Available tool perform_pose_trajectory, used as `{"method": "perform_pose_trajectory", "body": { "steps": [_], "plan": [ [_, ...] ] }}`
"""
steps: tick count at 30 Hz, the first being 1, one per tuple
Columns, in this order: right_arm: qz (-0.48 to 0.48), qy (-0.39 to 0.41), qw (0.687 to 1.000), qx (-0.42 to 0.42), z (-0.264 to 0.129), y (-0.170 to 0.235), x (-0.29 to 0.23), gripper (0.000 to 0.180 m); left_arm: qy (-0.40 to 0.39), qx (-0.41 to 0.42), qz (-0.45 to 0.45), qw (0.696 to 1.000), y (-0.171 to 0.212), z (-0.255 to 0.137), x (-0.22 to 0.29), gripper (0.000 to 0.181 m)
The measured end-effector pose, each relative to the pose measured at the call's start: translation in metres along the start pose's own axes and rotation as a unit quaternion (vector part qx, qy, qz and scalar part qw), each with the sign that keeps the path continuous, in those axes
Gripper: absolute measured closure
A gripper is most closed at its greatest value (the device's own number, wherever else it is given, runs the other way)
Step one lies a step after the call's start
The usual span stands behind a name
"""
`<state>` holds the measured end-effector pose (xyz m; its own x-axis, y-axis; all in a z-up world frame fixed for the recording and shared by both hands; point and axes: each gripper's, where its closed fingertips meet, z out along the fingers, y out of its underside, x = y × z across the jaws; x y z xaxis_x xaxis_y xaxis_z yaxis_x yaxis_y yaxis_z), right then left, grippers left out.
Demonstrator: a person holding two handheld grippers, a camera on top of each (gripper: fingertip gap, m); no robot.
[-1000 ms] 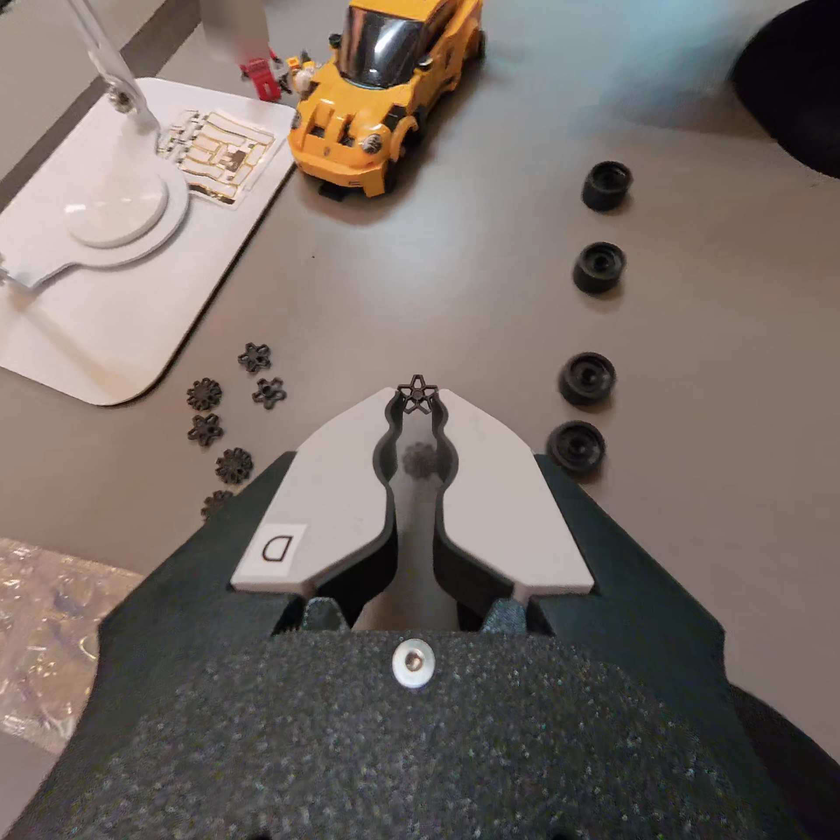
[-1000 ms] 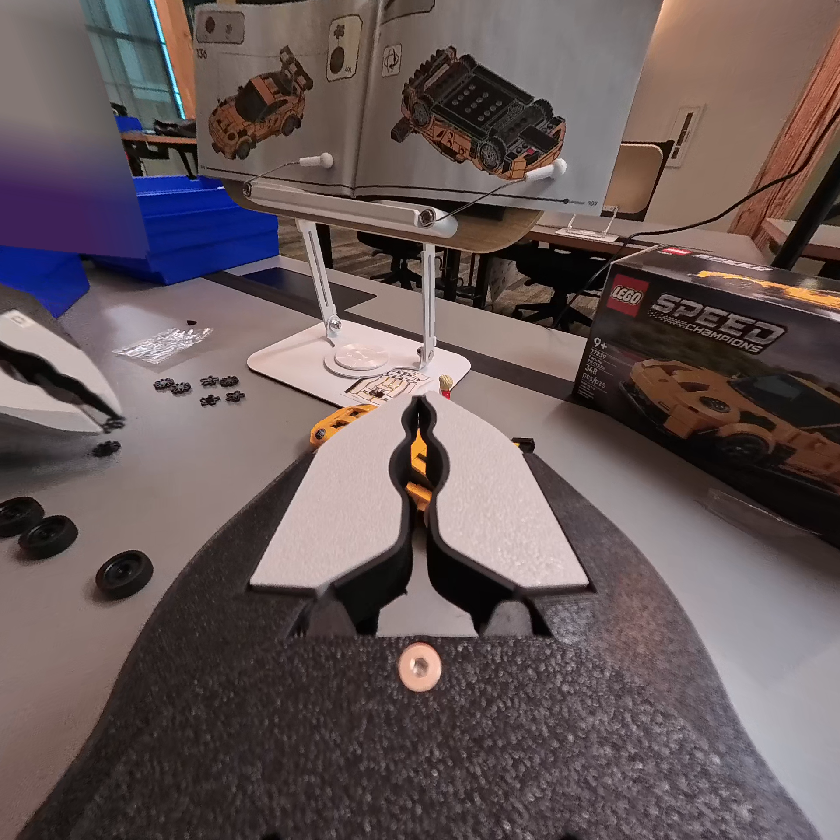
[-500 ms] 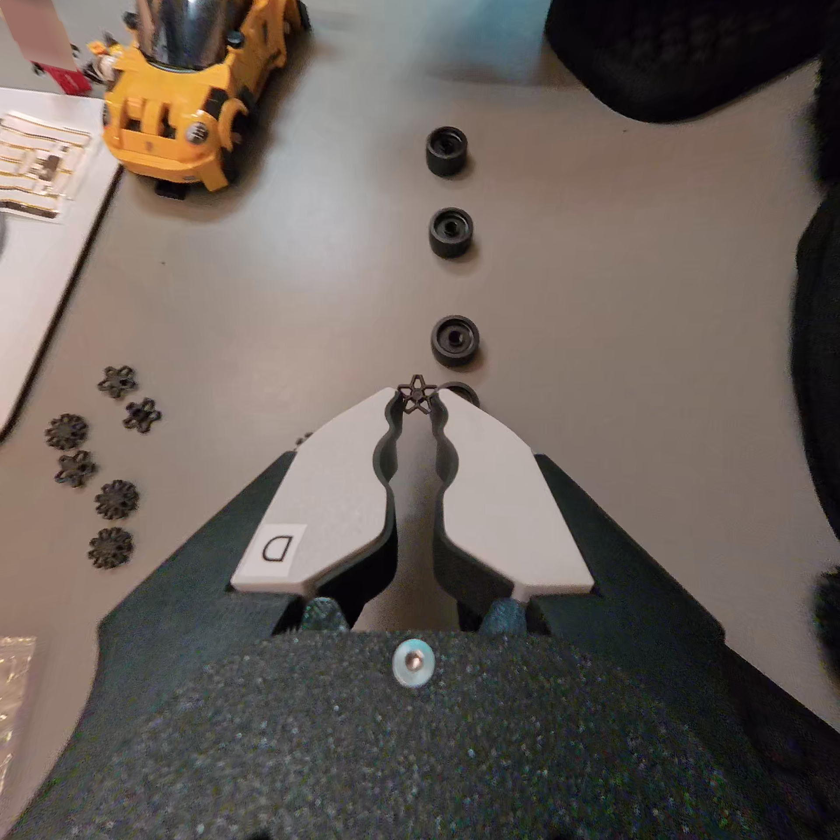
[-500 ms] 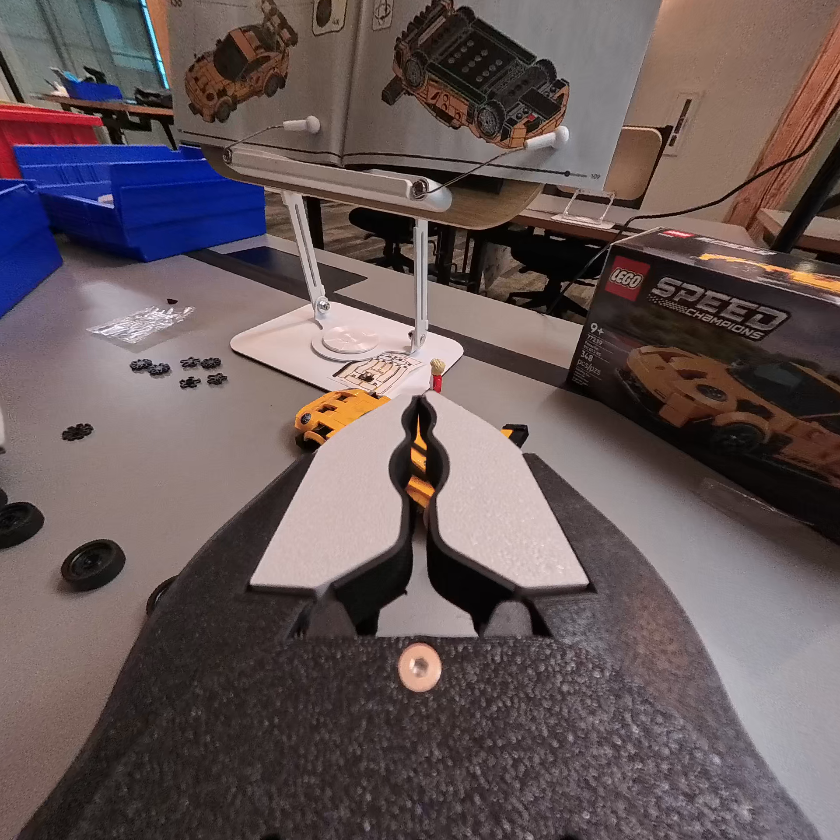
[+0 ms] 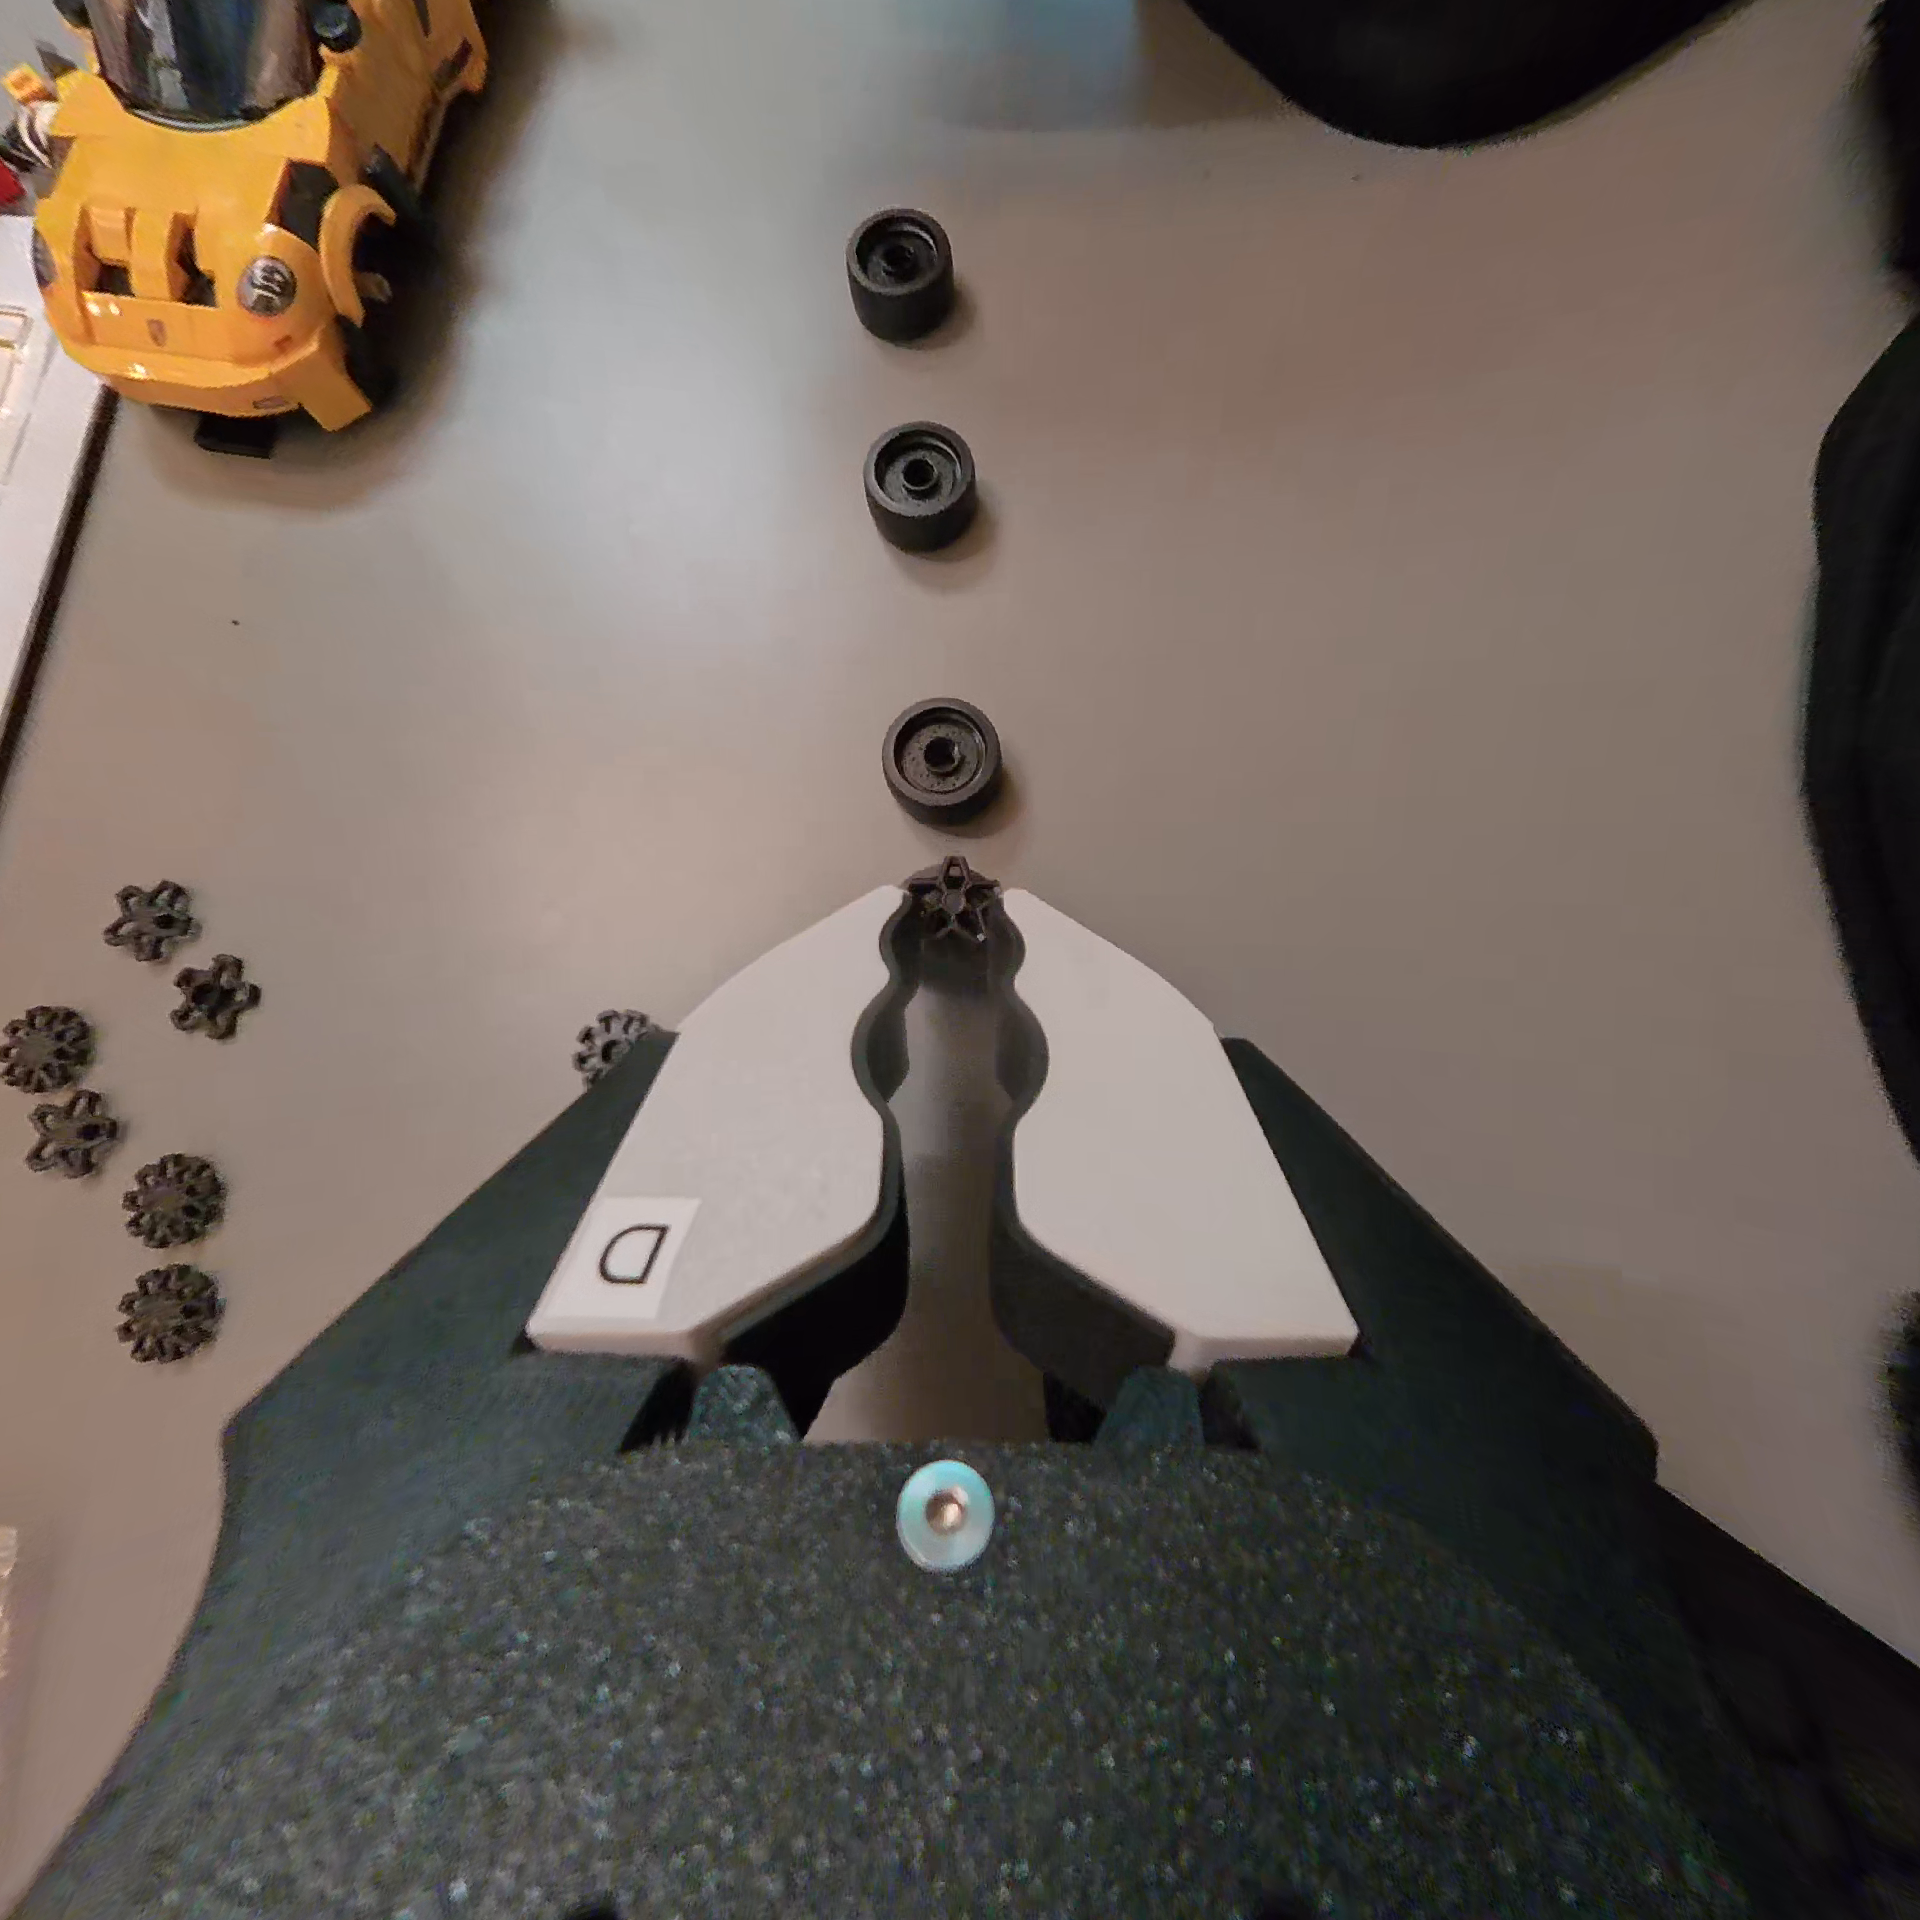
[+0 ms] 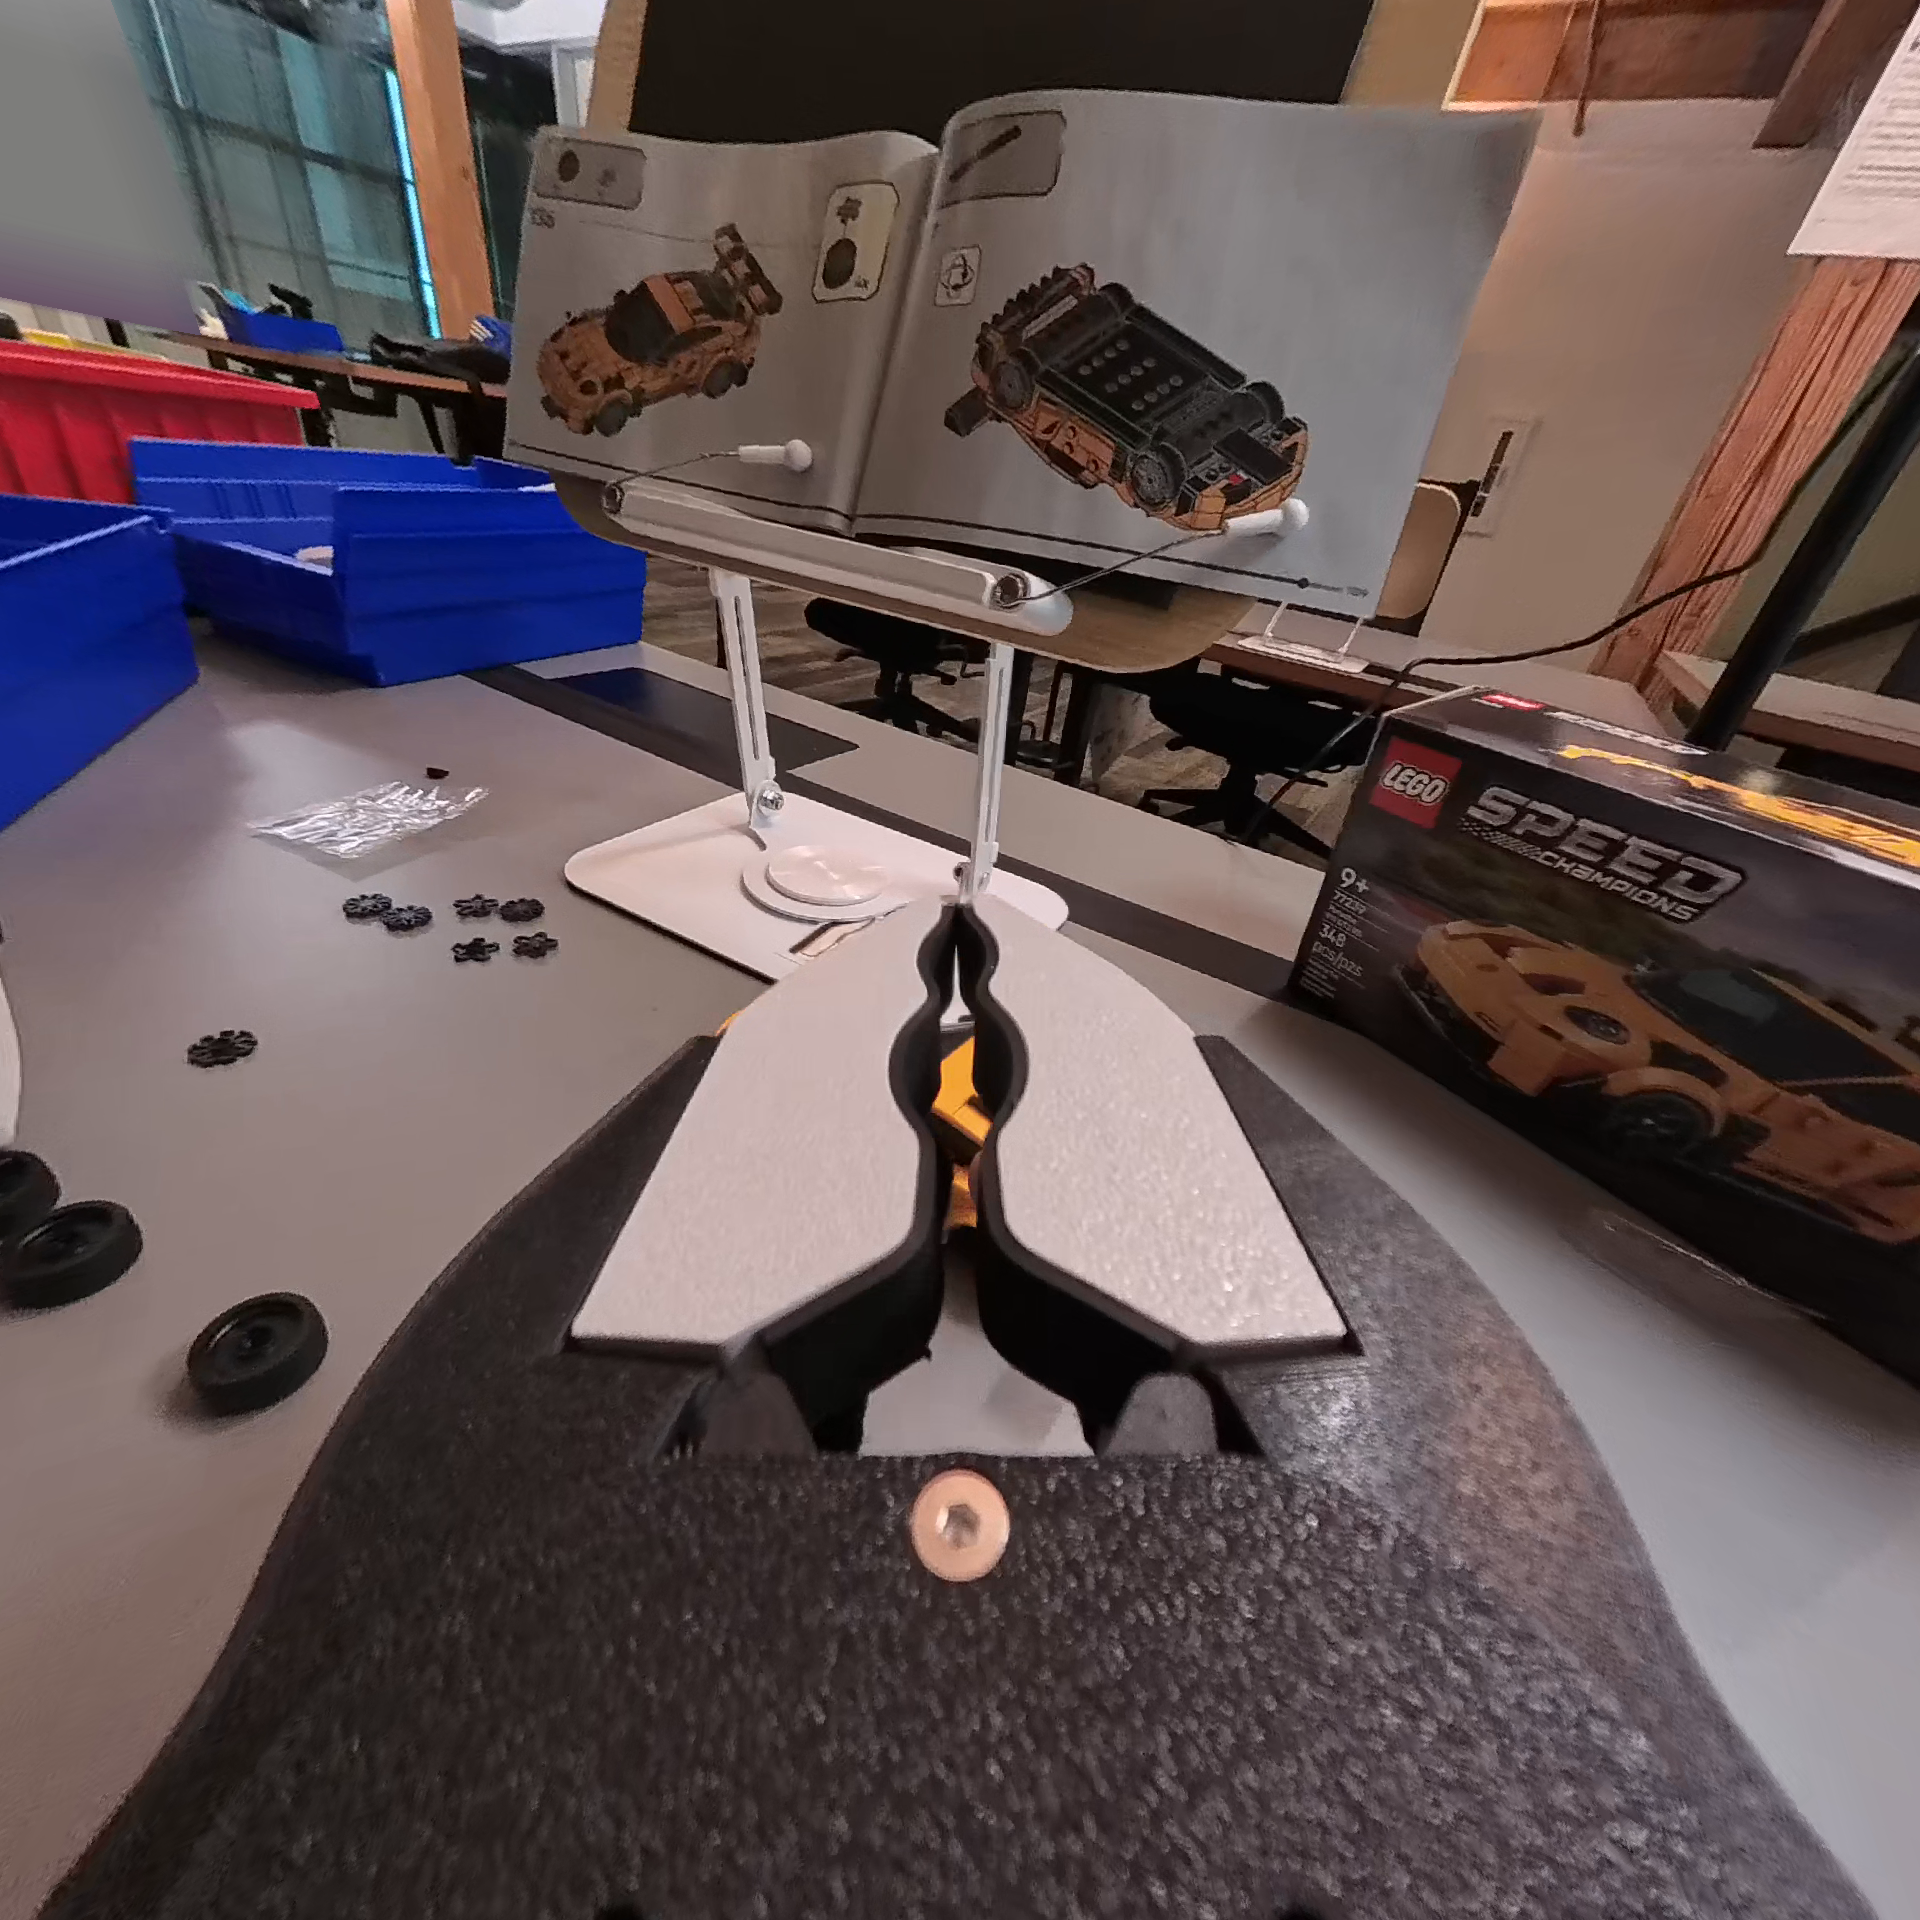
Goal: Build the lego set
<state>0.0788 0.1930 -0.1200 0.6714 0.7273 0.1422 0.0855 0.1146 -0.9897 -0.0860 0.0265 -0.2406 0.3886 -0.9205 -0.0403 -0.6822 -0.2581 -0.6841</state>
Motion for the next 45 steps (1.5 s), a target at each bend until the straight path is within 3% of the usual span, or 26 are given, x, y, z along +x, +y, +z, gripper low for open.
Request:
{"method": "perform_pose_trajectory", "body": {
  "steps": [18,45],
  "plan": [
    [-0.010,-0.019,0.999,-0.024,0.004,0.009,-0.007,0.180,0.013,0.001,-0.014,1.000,0.004,0.003,0.000,0.169],
    [-0.009,-0.026,0.999,-0.035,0.005,0.014,-0.009,0.180,0.020,0.025,-0.013,0.999,0.001,0.001,-0.001,0.150]
  ]
}}
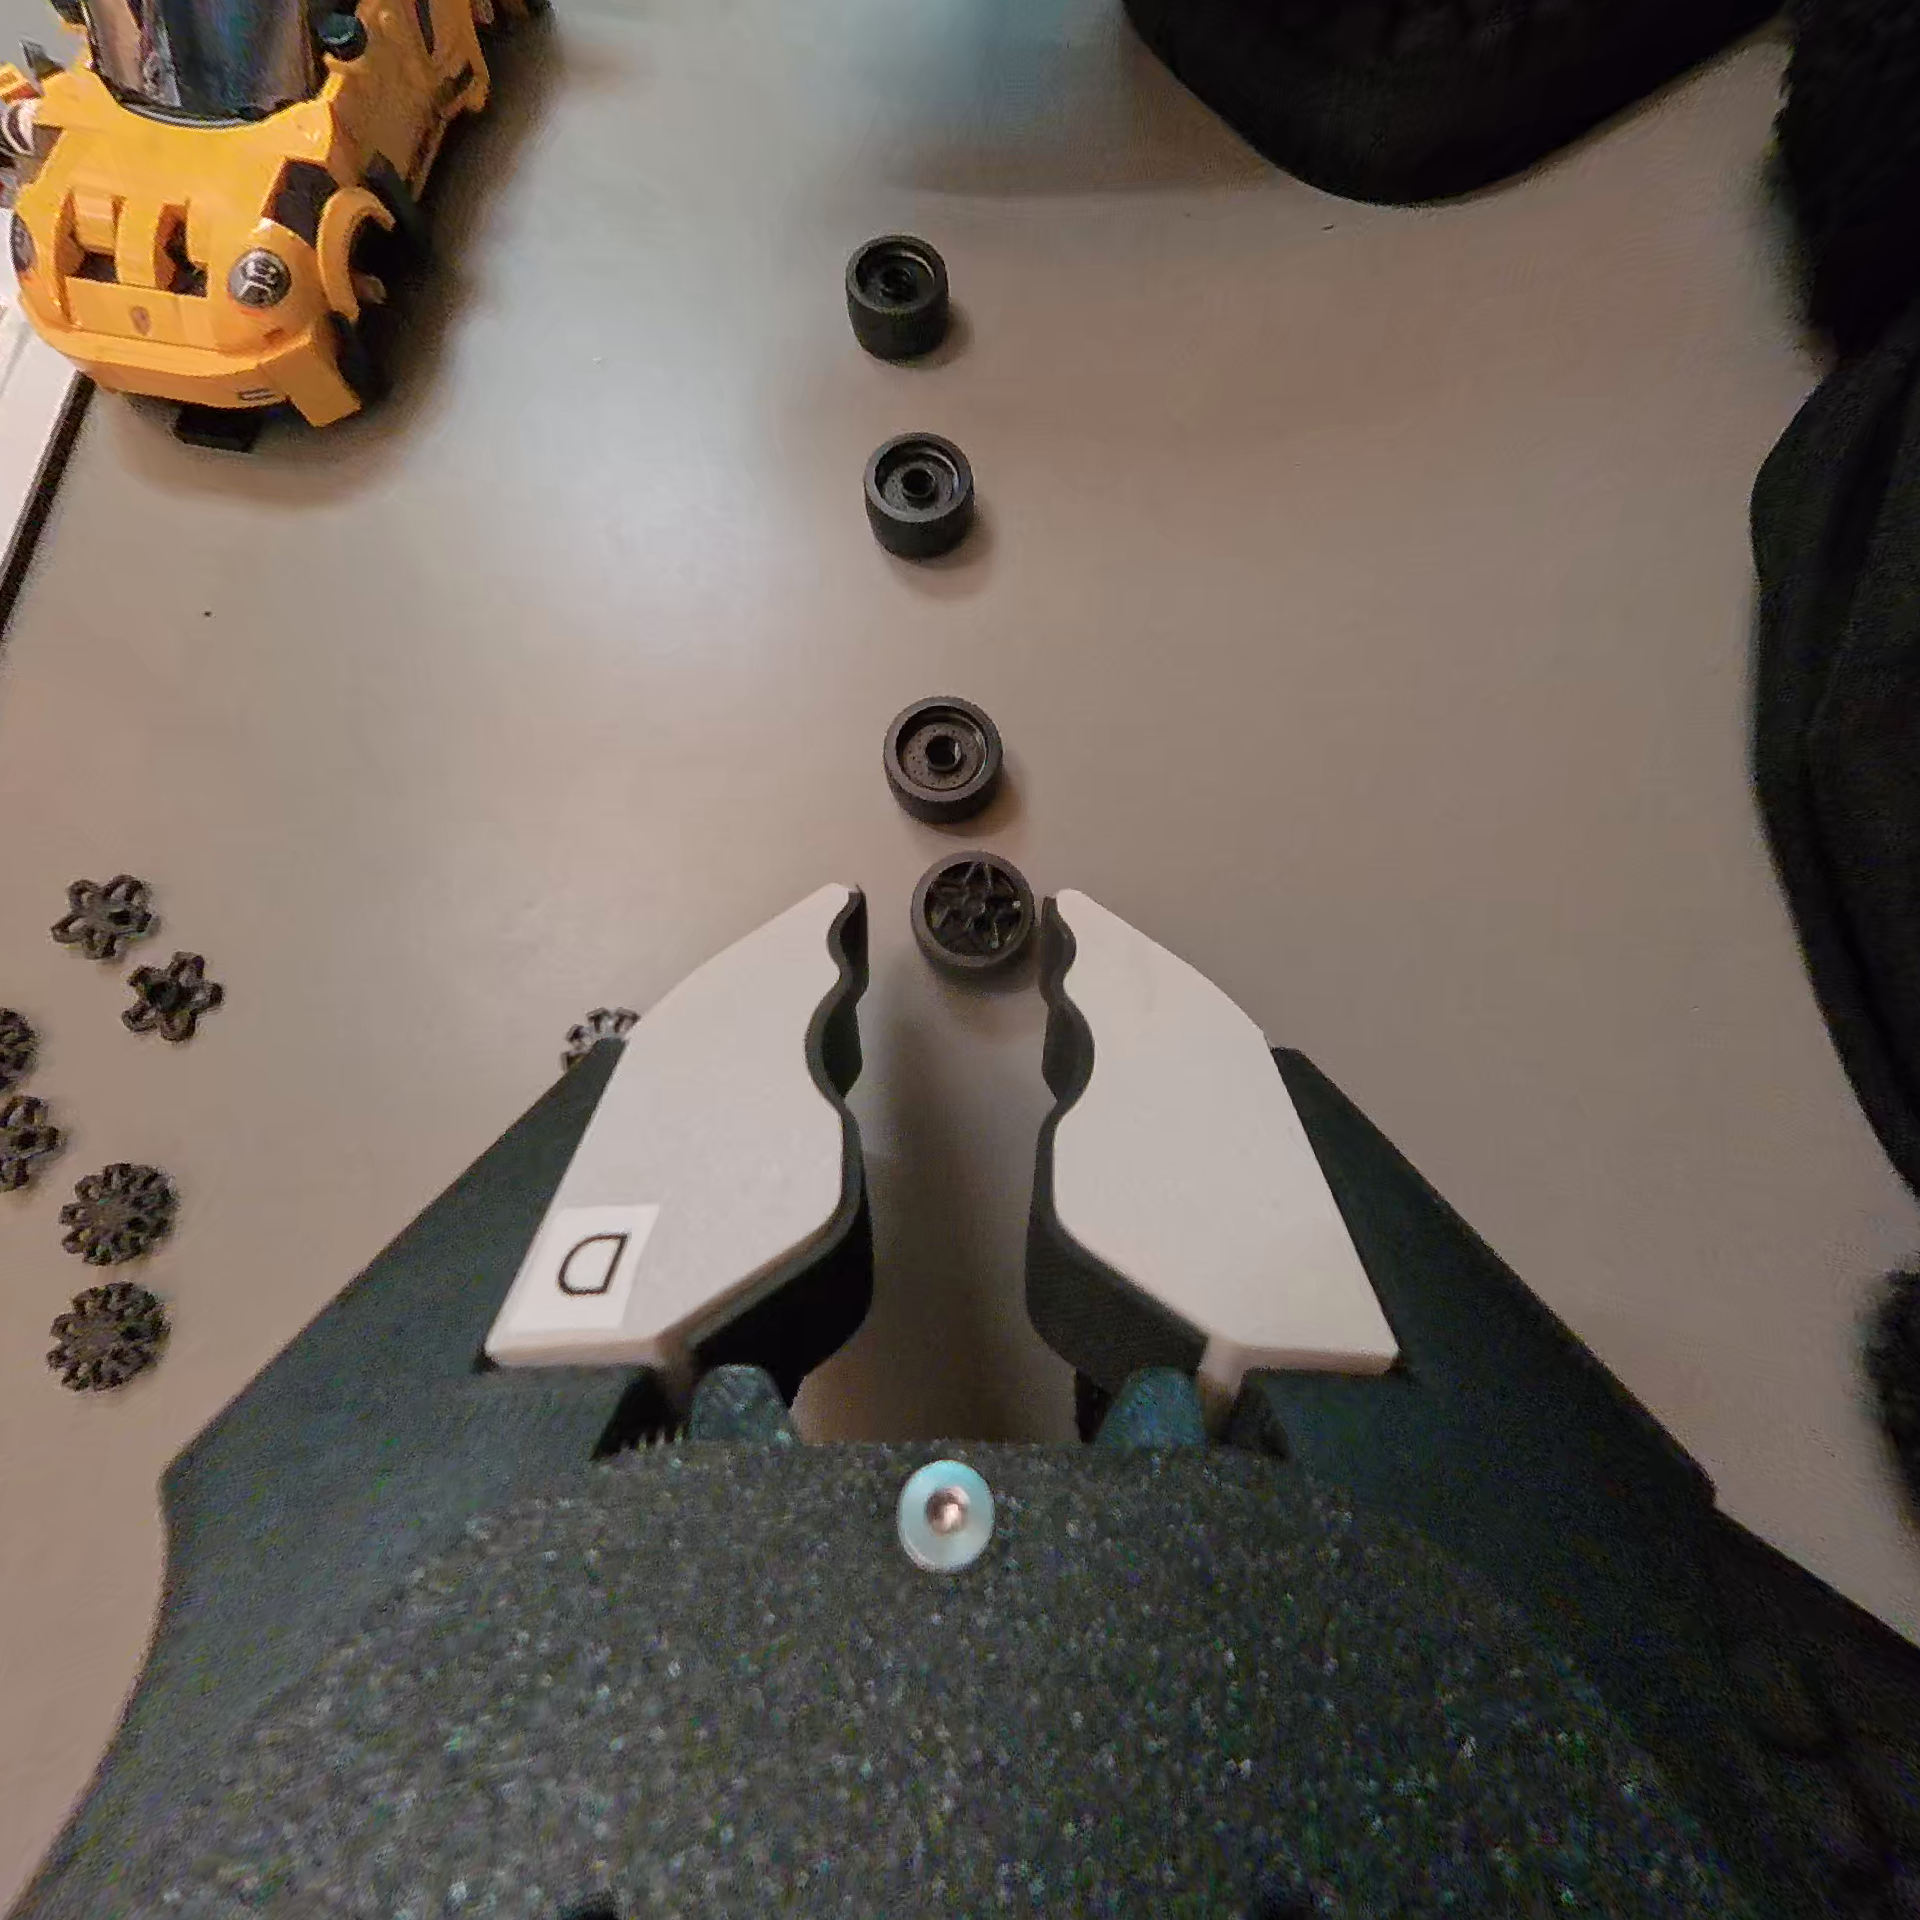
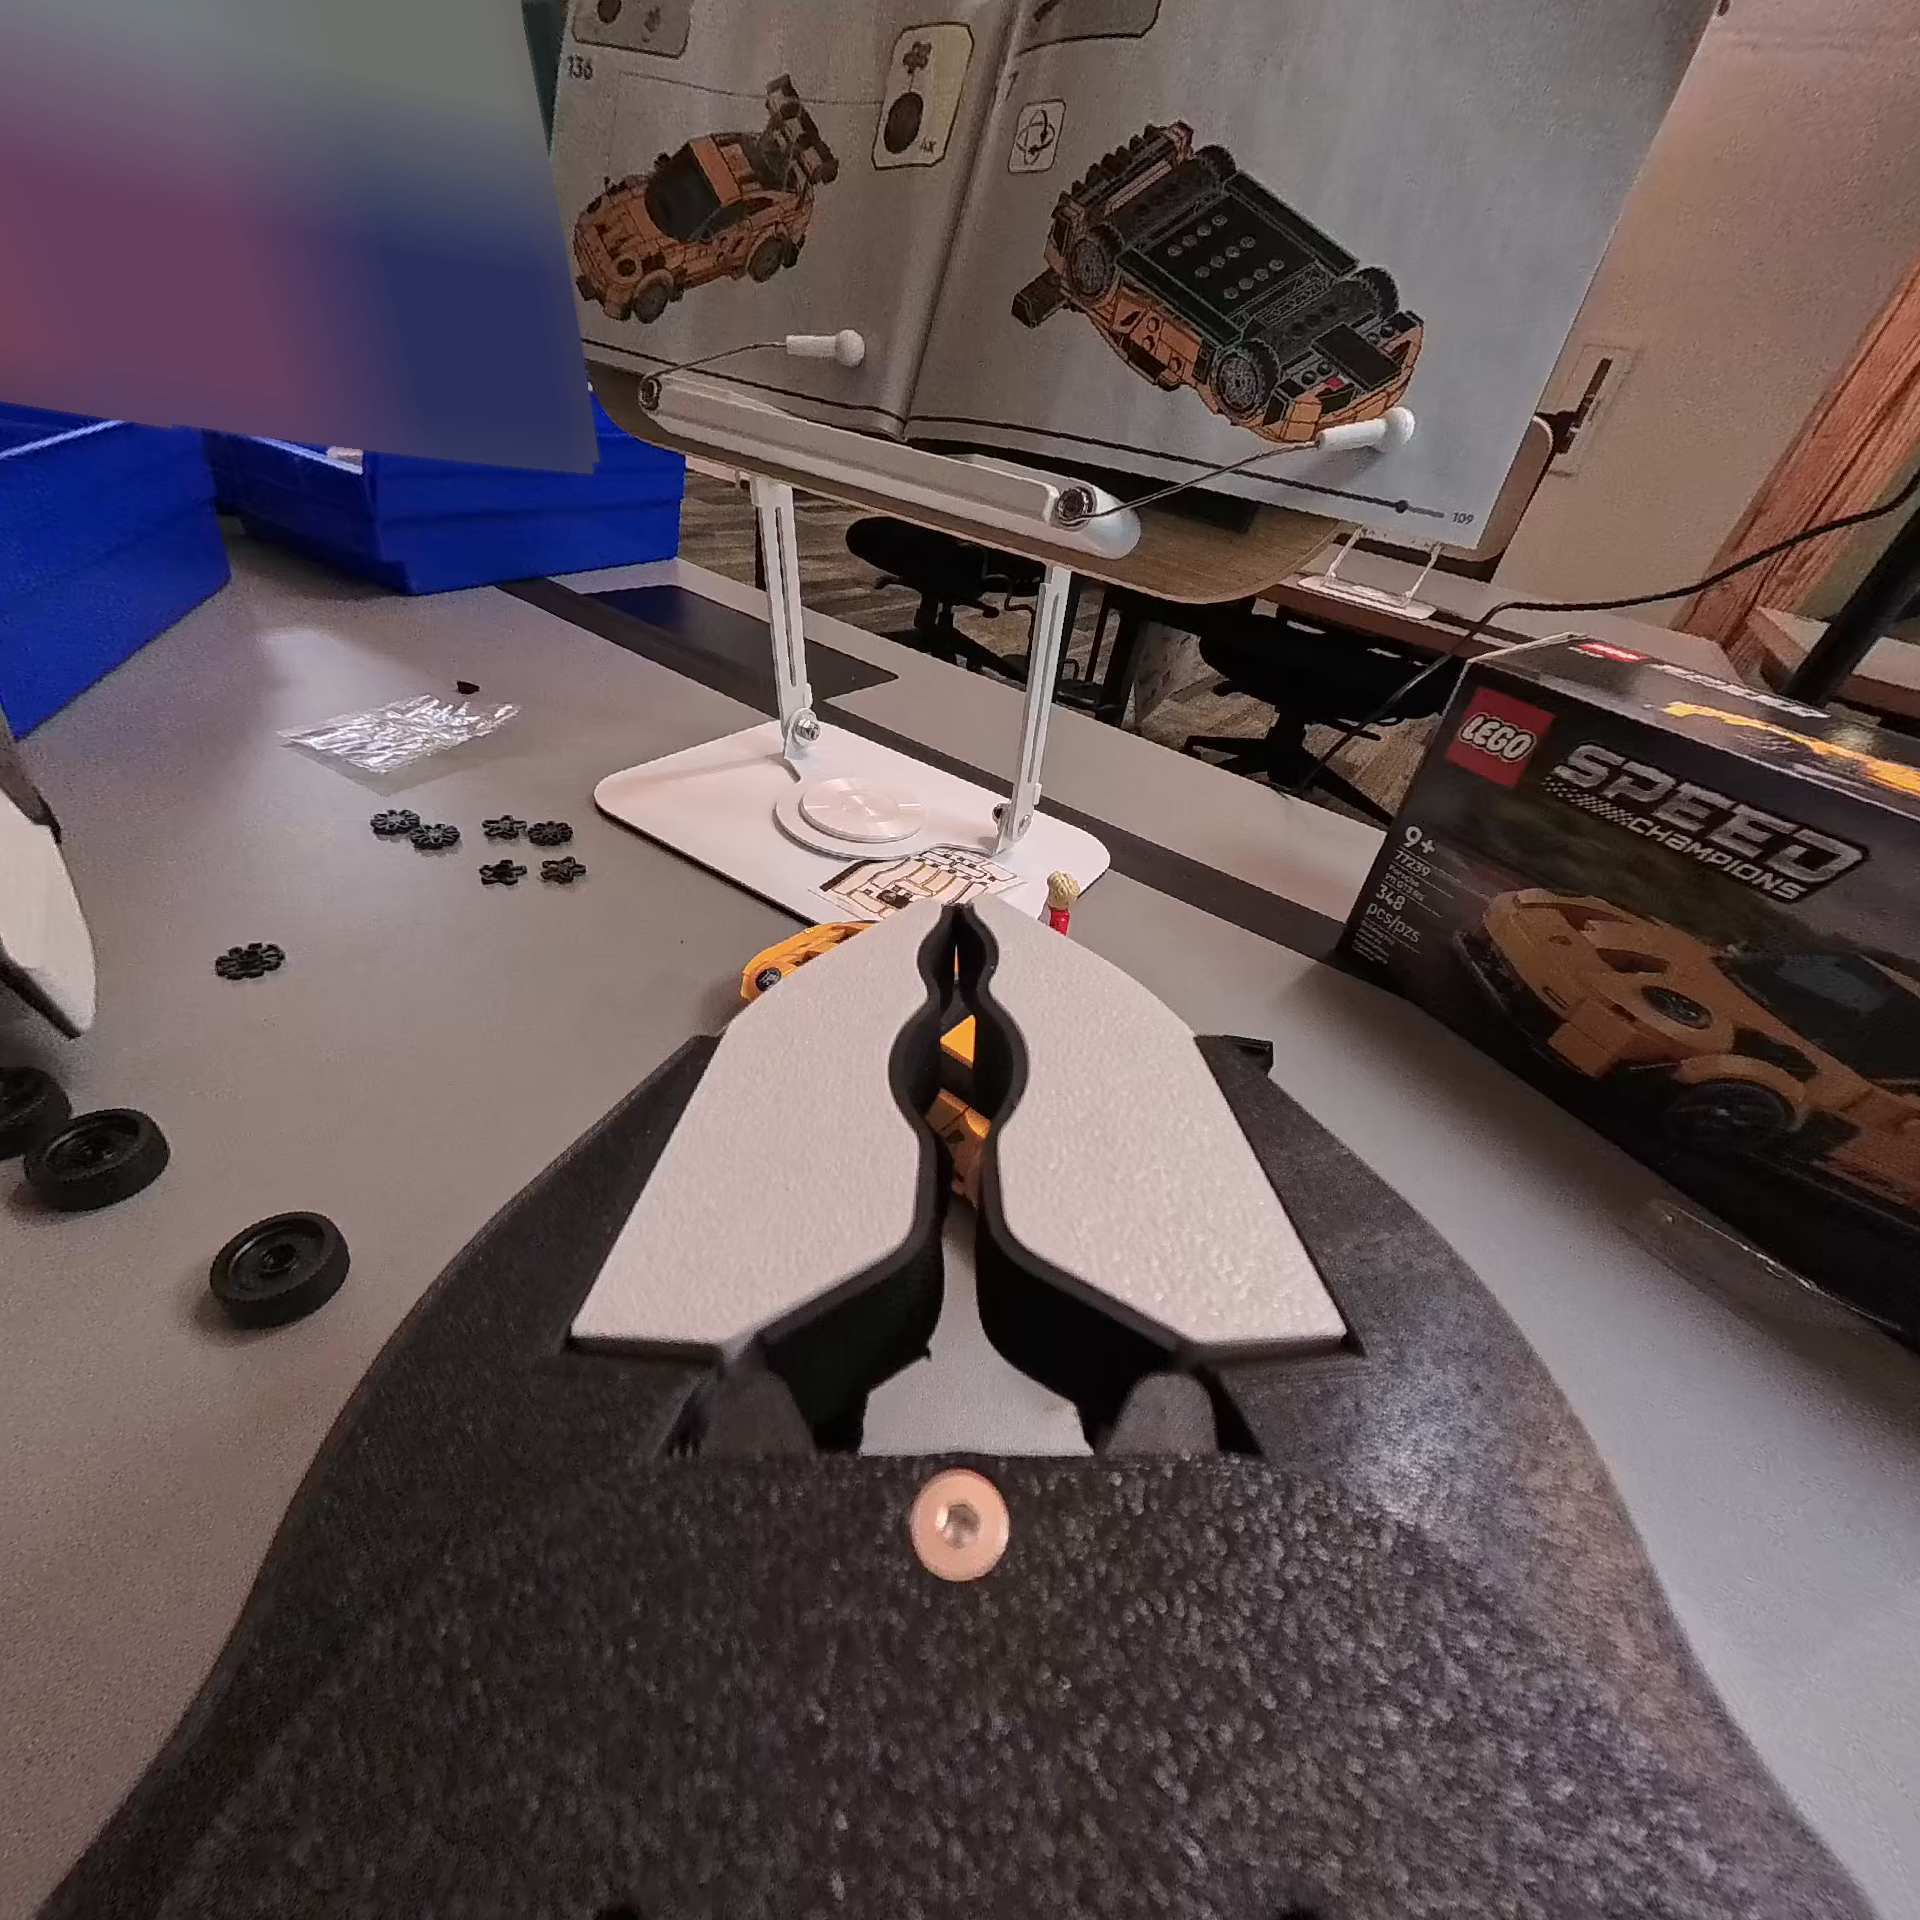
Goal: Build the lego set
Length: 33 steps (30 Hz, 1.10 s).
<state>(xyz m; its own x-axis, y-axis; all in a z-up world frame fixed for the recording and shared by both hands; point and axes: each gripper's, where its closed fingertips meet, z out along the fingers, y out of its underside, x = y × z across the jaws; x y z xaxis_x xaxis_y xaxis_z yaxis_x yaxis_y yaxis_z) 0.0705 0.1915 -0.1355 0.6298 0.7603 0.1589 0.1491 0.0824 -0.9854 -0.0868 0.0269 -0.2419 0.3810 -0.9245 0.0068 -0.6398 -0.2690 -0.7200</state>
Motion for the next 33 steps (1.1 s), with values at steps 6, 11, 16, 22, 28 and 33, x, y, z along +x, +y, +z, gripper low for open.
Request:
{"method": "perform_pose_trajectory", "body": {
  "steps": [6,11,16,22,28,33],
  "plan": [
    [0.001,-0.002,1.000,0.000,0.000,0.000,-0.001,0.180,0.022,-0.007,0.005,1.000,0.005,0.003,0.007,0.144],
    [-0.001,-0.007,1.000,0.002,0.000,0.000,-0.003,0.180,0.011,-0.028,0.013,0.999,0.010,0.011,0.005,0.151],
    [-0.015,-0.048,0.999,0.006,-0.001,-0.002,-0.019,0.180,0.003,-0.012,-0.006,1.000,0.005,0.008,-0.001,0.157],
    [-0.100,-0.193,0.976,0.015,-0.002,-0.004,-0.090,0.172,0.010,0.020,-0.040,0.999,-0.011,-0.007,-0.009,0.157],
    [-0.318,-0.274,0.906,0.057,-0.004,-0.013,-0.165,0.148,0.042,0.011,-0.016,0.999,-0.044,-0.020,-0.006,0.157],
    [-0.467,-0.297,0.827,0.096,-0.009,-0.013,-0.202,0.136,0.067,-0.002,0.020,0.998,-0.073,-0.027,0.010,0.157]
  ]
}}
